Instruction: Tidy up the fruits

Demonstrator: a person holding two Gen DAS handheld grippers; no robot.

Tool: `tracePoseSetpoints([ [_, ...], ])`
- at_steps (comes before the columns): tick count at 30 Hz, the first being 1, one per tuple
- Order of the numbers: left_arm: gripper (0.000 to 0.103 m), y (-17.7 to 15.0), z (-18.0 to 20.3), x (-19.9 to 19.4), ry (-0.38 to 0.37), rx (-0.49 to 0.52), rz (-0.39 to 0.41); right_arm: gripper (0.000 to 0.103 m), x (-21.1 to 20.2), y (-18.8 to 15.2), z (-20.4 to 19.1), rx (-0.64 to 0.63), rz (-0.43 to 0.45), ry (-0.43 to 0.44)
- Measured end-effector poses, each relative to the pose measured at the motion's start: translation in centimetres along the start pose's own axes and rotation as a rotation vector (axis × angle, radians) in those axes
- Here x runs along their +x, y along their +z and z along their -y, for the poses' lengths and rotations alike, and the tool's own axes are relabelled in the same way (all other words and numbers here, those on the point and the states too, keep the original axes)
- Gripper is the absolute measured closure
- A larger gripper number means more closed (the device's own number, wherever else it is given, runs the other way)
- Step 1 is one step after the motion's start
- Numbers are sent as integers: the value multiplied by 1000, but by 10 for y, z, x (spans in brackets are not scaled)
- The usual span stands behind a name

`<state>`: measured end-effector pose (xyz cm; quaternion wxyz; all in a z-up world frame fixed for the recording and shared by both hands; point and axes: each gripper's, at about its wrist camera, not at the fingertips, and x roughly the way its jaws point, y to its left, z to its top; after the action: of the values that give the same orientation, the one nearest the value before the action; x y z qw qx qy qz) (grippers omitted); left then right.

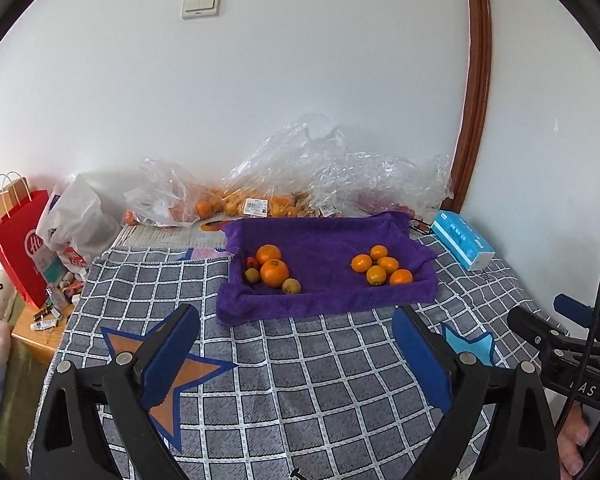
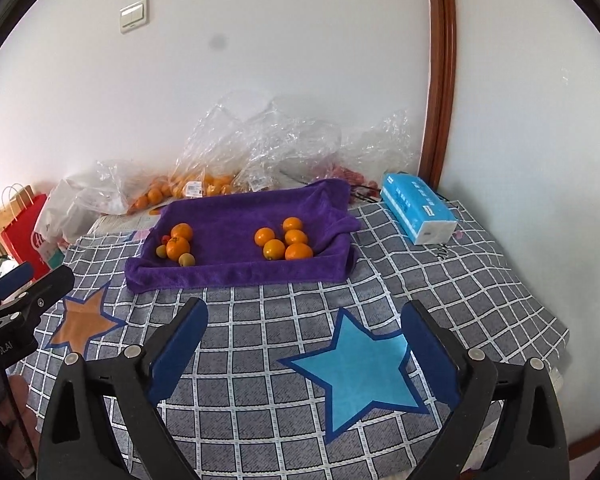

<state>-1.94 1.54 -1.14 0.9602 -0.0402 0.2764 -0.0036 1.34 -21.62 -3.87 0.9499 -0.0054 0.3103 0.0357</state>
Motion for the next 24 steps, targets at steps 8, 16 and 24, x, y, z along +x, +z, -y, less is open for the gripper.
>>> tracePoseSetpoints([
  [8,6,-3,1,2,1,-6,-12,7,0,-4,3,24,7,15],
  [16,6,-1,-1,0,10,-22,-6,7,-2,-3,5,24,20,8],
  [24,6,1,-4,-3,6,-23,-3,7,-6,-3,4,22,31,3],
])
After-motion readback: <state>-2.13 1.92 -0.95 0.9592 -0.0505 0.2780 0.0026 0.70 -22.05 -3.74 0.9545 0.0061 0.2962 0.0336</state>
